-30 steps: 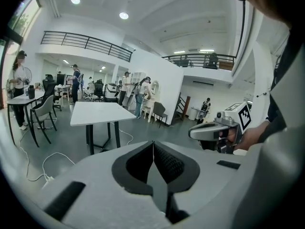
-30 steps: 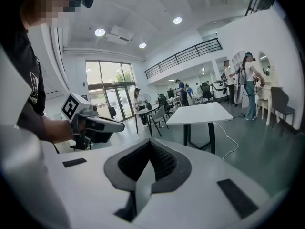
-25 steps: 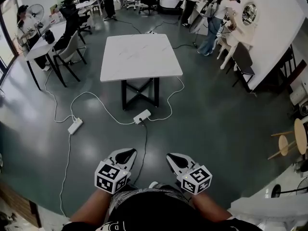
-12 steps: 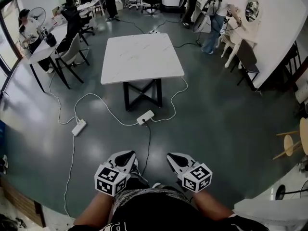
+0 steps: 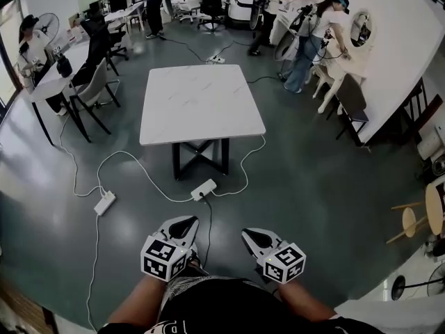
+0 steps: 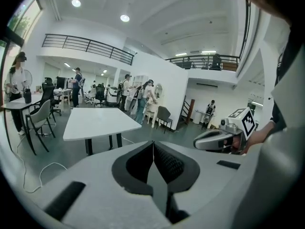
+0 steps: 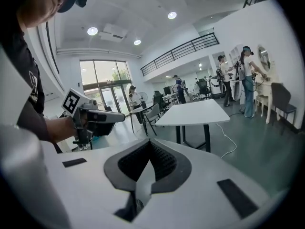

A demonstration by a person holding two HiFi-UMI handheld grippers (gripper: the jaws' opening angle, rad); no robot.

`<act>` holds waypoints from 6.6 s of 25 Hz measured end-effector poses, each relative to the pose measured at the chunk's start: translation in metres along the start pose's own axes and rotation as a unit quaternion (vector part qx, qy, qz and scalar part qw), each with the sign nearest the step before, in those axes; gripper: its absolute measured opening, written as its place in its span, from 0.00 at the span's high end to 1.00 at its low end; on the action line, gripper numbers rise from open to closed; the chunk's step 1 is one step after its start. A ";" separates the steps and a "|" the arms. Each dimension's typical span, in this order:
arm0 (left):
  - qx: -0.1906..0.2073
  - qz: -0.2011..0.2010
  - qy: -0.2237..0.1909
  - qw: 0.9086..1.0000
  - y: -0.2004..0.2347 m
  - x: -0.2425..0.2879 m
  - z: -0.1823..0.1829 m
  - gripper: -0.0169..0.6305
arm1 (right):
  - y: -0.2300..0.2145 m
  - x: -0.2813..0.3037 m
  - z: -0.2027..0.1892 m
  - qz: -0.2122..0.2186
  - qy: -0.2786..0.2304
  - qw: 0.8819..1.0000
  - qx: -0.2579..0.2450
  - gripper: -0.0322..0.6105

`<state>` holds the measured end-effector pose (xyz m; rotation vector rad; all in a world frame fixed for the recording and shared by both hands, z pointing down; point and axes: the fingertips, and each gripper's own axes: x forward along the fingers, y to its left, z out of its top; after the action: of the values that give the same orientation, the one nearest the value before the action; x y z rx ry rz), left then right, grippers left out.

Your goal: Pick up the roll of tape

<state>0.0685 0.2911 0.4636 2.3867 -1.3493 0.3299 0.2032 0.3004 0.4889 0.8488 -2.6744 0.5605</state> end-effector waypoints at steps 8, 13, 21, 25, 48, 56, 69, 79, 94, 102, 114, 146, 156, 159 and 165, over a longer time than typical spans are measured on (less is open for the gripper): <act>0.018 -0.004 -0.002 1.000 0.110 0.037 0.048 0.94 | -0.026 0.105 0.072 -0.004 -0.015 1.000 -0.016 0.94; 0.017 -0.008 0.008 1.000 0.172 0.059 0.060 0.94 | -0.036 0.167 0.092 -0.003 -0.004 1.000 -0.017 0.94; 0.023 -0.014 0.000 1.000 0.248 0.080 0.082 0.94 | -0.045 0.245 0.120 -0.003 0.015 1.000 -0.025 0.94; 0.017 -0.008 0.003 1.000 0.274 0.083 0.082 0.94 | -0.044 0.268 0.127 0.003 0.023 0.999 -0.029 0.94; -0.016 0.046 0.025 0.999 0.346 0.188 0.099 0.94 | -0.161 0.361 0.170 0.051 0.026 0.998 -0.019 0.94; -0.035 0.064 0.010 0.997 0.364 0.289 0.159 0.94 | -0.248 0.397 0.229 0.093 0.032 0.994 -0.037 0.94; -0.047 0.114 0.030 0.992 0.367 0.380 0.193 0.94 | -0.357 0.405 0.255 0.131 0.044 0.990 -0.028 0.94; -0.043 0.122 0.048 0.990 0.372 0.394 0.198 0.94 | -0.378 0.412 0.256 0.137 0.047 0.989 -0.019 0.94; -0.005 0.081 0.056 0.995 0.413 0.376 0.210 0.94 | -0.355 0.441 0.276 0.086 0.028 0.996 -0.014 0.94; 0.000 0.062 0.054 0.997 0.435 0.366 0.207 0.94 | -0.342 0.457 0.279 0.055 0.027 0.998 -0.011 0.94; 0.001 0.047 0.062 0.997 0.463 0.363 0.197 0.94 | -0.328 0.482 0.281 0.040 0.036 0.998 -0.024 0.94; 0.059 0.025 0.210 0.976 0.534 0.549 0.111 0.78 | -0.389 0.448 0.257 -0.052 0.036 0.997 0.044 0.94; 0.058 0.046 0.258 0.963 0.565 0.585 0.083 0.66 | -0.415 0.419 0.249 -0.094 0.038 0.993 0.062 0.94; 0.054 0.045 0.259 0.963 0.570 0.592 0.077 0.65 | -0.416 0.418 0.248 -0.097 0.041 0.993 0.061 0.94; 0.040 0.047 0.265 0.962 0.573 0.602 0.065 0.63 | -0.425 0.412 0.246 -0.102 0.049 0.992 0.063 0.94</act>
<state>-0.1145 -0.4692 0.7531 2.0775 -1.2031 0.9872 0.0973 -0.3298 0.5419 1.0854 -2.4469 0.7055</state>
